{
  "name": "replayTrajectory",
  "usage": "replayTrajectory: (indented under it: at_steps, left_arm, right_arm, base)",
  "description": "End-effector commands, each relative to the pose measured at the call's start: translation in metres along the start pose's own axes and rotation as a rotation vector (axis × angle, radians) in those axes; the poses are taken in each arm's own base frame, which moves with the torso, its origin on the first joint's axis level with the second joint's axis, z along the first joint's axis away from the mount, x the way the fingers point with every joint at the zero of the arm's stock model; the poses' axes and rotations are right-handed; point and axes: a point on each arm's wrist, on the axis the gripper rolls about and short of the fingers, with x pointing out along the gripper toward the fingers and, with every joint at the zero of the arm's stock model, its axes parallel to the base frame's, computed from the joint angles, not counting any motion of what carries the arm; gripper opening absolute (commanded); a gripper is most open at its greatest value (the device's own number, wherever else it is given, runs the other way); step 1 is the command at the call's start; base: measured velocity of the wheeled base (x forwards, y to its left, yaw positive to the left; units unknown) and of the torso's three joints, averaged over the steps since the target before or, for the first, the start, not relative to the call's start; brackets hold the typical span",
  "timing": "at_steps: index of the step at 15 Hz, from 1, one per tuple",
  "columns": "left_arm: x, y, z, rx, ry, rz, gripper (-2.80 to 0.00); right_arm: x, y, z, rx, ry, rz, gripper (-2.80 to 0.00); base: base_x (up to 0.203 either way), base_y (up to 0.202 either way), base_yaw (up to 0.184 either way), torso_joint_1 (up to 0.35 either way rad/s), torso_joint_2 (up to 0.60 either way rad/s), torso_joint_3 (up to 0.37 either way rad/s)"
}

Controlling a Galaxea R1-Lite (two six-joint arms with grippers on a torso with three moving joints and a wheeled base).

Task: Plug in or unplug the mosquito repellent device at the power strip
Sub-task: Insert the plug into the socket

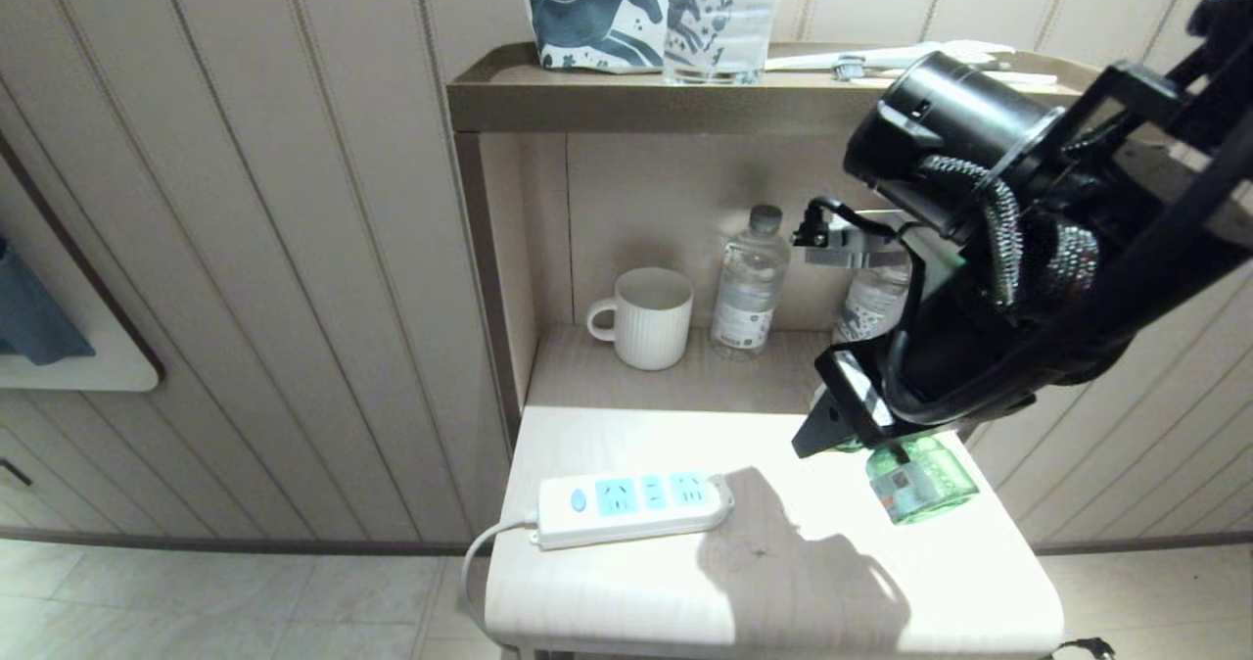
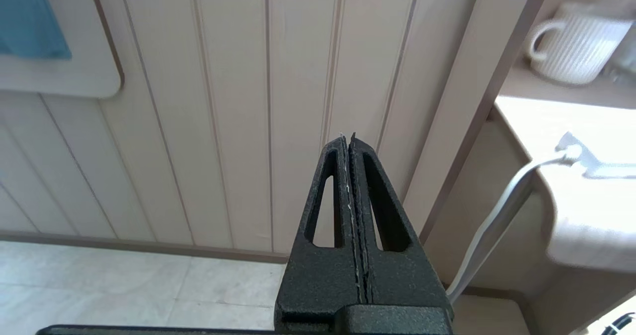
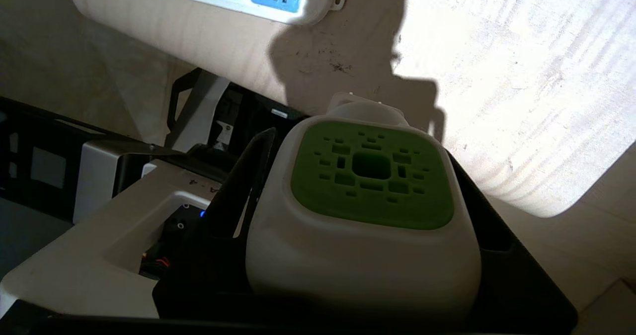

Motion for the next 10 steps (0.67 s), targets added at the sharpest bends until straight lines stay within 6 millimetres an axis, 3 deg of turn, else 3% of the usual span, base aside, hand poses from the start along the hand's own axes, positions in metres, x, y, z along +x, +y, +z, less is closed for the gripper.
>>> replayTrajectory:
  at_steps: [1,5,10]
  left_arm:
    - [0.0,0.0,0.0,-0.001,0.0,0.0,-2.8]
    - [0.0,0.0,0.0,-0.001,-0.001,0.0,-2.8]
    - [0.0,0.0,0.0,-0.001,-0.001,-0.001,-2.8]
  right_arm:
    - [0.025,0.01,0.006,-0.018,0.066,-0.017,-2.8]
    - [0.067,0.026,0.016,-0.032,0.137,-0.038,-2.8]
    - [0.091,0.031,0.021,-0.03,0.172,-0.053,-2.8]
  base:
    - [0.0,0.0,0.0,0.242,-0.52,-0.285]
    - [0.0,0.0,0.0,0.245,-0.52,-0.285]
    - [0.0,0.0,0.0,0.263,-0.56,-0.298]
